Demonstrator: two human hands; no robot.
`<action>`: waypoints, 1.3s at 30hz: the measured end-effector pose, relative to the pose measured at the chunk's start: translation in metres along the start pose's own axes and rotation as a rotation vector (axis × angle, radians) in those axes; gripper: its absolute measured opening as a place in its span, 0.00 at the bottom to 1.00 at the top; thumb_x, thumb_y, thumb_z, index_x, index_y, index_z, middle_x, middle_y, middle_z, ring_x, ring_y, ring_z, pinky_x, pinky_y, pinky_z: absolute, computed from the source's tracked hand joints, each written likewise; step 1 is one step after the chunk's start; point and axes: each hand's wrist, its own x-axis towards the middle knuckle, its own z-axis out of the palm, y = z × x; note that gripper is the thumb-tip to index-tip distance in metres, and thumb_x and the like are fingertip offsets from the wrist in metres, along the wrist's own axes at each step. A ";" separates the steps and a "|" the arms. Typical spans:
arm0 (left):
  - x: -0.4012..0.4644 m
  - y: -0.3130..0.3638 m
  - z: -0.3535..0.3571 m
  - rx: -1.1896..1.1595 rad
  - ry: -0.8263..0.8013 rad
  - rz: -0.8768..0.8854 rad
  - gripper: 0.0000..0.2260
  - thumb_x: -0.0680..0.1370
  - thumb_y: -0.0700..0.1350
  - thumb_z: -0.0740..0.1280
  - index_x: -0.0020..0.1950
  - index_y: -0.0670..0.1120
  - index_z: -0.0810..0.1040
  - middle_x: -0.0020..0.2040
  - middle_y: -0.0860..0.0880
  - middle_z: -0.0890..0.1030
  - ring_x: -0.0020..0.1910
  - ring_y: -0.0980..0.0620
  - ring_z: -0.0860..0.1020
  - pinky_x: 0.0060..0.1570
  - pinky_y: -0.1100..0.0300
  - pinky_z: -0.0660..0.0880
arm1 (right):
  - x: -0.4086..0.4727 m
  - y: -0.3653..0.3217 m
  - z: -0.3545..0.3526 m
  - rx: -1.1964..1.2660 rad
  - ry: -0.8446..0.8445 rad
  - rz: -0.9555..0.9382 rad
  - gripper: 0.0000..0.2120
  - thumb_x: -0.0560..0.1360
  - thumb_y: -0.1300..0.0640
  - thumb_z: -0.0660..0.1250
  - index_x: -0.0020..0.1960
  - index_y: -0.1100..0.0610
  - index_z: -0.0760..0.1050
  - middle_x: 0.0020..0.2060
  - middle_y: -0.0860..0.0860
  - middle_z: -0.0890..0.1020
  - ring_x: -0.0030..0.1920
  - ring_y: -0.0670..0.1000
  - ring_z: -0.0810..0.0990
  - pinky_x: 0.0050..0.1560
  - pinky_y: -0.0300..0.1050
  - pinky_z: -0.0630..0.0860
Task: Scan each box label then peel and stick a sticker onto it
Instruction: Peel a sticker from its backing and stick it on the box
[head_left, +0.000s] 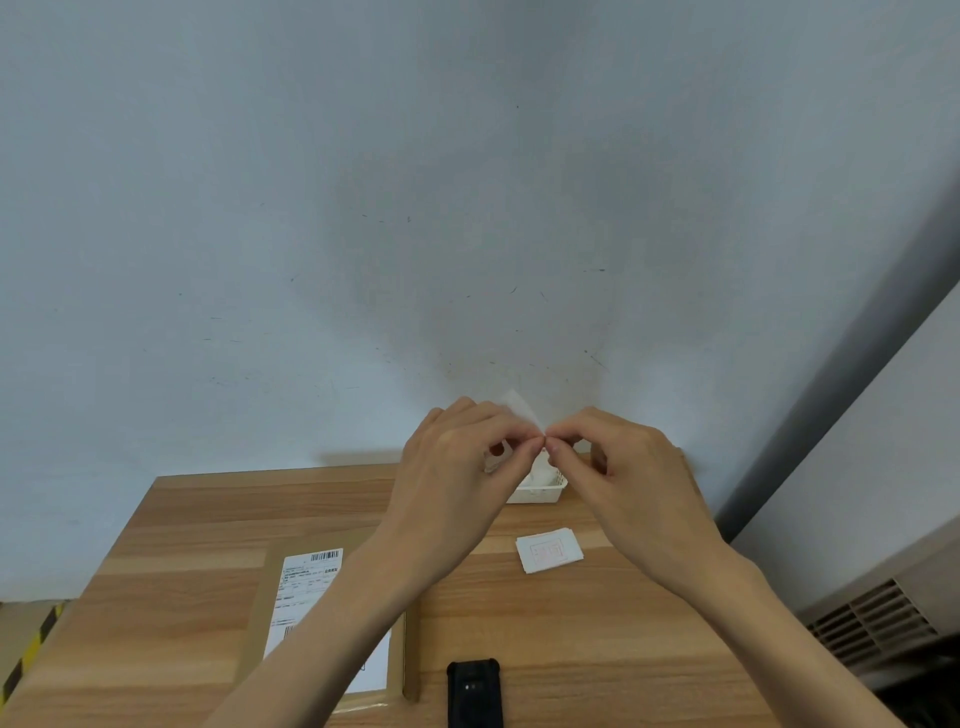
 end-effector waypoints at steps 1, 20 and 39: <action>-0.001 -0.001 0.000 -0.042 -0.001 -0.020 0.07 0.81 0.53 0.67 0.47 0.56 0.83 0.41 0.60 0.80 0.44 0.56 0.76 0.46 0.54 0.73 | 0.000 0.001 0.000 0.026 0.010 0.011 0.06 0.80 0.55 0.67 0.45 0.48 0.81 0.35 0.35 0.78 0.36 0.39 0.75 0.35 0.32 0.64; -0.004 -0.009 -0.005 -0.184 0.037 -0.104 0.09 0.77 0.56 0.65 0.42 0.57 0.84 0.40 0.60 0.81 0.44 0.54 0.78 0.46 0.52 0.75 | -0.002 0.006 0.003 0.293 -0.009 0.084 0.07 0.78 0.57 0.70 0.43 0.48 0.82 0.35 0.41 0.81 0.30 0.50 0.72 0.33 0.31 0.66; -0.004 -0.059 -0.022 -0.161 0.151 -0.332 0.06 0.77 0.44 0.73 0.40 0.50 0.86 0.37 0.59 0.82 0.41 0.55 0.77 0.42 0.70 0.66 | 0.010 0.061 0.020 0.284 0.065 0.314 0.08 0.78 0.56 0.69 0.40 0.51 0.80 0.32 0.49 0.82 0.37 0.56 0.80 0.36 0.42 0.71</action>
